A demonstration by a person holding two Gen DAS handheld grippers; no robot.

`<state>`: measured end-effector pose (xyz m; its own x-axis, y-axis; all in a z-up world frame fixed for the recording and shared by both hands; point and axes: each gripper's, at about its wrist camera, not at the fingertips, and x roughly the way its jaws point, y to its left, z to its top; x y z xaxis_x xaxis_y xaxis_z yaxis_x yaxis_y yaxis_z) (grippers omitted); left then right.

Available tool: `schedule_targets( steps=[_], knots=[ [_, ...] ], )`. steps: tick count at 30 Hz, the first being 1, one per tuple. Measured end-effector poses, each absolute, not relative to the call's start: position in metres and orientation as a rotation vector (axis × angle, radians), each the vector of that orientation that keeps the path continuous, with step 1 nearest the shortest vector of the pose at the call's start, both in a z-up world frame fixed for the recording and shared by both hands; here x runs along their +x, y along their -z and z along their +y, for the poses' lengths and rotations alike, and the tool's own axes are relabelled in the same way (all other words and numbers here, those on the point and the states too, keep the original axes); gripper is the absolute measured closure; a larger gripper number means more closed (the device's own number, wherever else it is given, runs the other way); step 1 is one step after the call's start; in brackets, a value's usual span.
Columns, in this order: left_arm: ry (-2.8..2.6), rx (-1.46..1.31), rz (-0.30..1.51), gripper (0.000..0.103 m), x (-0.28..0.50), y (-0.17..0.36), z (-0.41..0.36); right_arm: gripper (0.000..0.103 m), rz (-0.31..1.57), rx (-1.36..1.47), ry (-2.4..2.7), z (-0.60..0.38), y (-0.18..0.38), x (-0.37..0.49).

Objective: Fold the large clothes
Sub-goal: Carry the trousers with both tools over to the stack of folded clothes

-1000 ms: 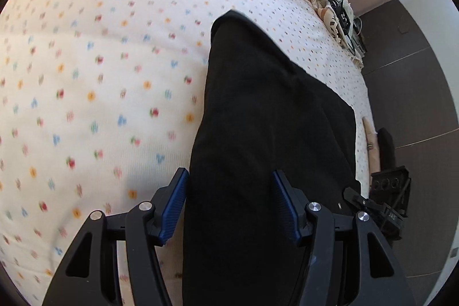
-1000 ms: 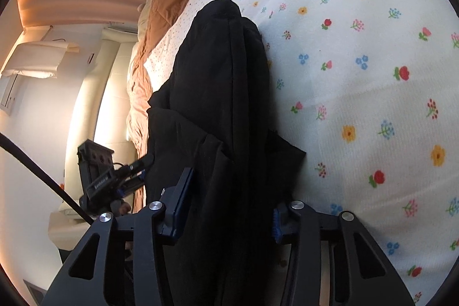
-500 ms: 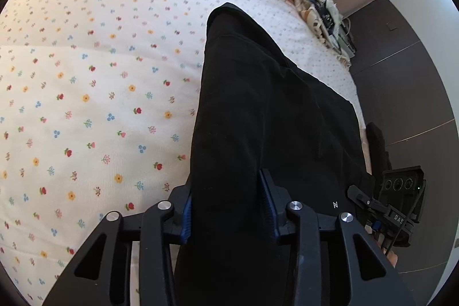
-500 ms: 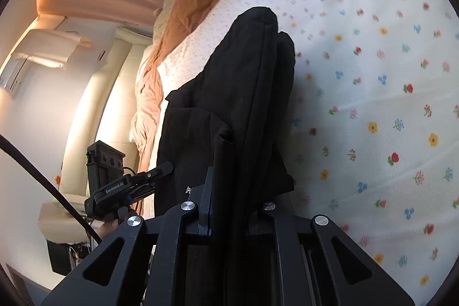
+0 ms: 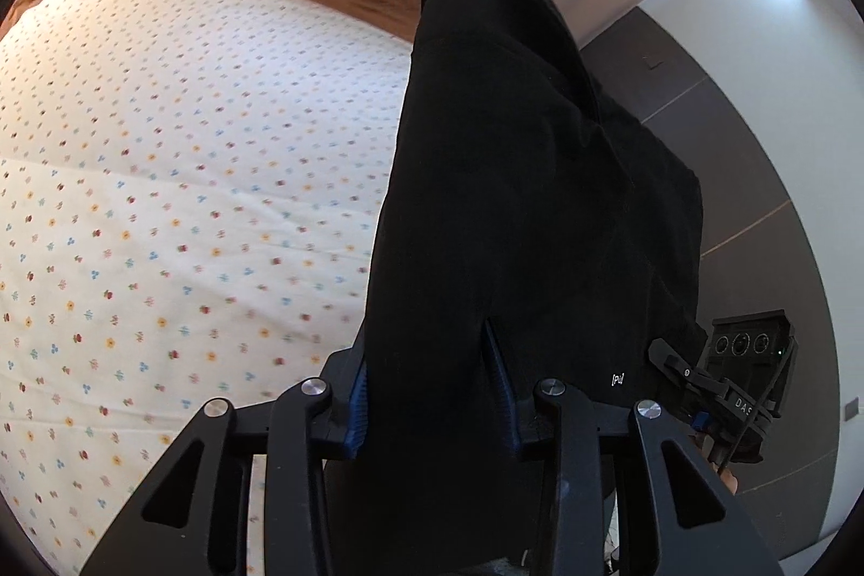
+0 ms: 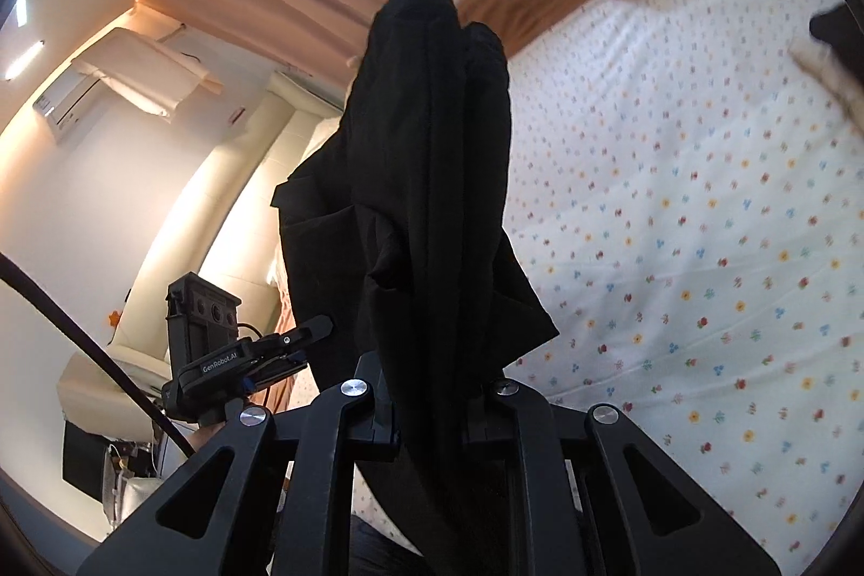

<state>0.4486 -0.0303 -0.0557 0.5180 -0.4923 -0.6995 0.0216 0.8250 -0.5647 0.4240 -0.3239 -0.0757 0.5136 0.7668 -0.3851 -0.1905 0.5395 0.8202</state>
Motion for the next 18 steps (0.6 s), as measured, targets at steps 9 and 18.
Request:
schedule_targets(
  steps=[9,18],
  knots=[
    [0.452,-0.499,0.922,0.065,0.42,-0.006,-0.093,0.092,0.738,0.742,-0.608,-0.4,0.015,0.356],
    [0.572,-0.474,0.896,0.065,0.405,-0.055,-0.178,0.092,0.659,0.706,-0.542,-0.482,-0.04,0.296]
  ],
)
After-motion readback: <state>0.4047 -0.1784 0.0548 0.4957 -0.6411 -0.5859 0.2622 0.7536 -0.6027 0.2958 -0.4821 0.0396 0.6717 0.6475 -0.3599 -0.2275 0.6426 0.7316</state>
